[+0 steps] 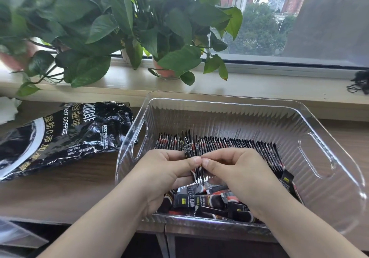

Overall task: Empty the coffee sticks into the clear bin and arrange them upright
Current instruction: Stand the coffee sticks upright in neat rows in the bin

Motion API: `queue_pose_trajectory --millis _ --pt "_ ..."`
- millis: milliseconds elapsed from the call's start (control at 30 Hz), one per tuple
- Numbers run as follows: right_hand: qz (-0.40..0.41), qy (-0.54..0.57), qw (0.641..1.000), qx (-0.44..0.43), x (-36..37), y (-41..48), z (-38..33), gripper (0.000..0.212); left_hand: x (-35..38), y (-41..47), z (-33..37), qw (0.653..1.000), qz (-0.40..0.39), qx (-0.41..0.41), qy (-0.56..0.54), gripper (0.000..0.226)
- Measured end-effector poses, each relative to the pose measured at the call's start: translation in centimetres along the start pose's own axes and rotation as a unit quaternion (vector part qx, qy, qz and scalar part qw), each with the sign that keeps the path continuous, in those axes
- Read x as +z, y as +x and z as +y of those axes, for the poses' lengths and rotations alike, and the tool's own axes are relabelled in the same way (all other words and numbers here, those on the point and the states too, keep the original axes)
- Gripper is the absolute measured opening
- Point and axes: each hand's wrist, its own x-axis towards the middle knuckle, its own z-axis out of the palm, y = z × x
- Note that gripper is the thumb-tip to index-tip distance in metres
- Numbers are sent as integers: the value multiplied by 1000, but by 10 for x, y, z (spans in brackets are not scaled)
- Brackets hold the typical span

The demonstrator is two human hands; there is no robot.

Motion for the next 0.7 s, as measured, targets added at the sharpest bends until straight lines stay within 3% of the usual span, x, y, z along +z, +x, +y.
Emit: queue_pose_trajectory --millis 267,433,533,700 --pt "-37 -42 998 -15 -5 3 2 10 -2 3 -2 997 6 46 65 10" --pt "-51 -123 991 -34 -14 9 6 11 -4 -2 2 995 -8 68 69 23" --pt "-109 -308 940 -103 -18 14 9 10 -7 -2 4 994 16 83 67 12" --pt "-203 -484 825 -211 5 18 15 33 -4 -5 7 988 26 119 99 52"
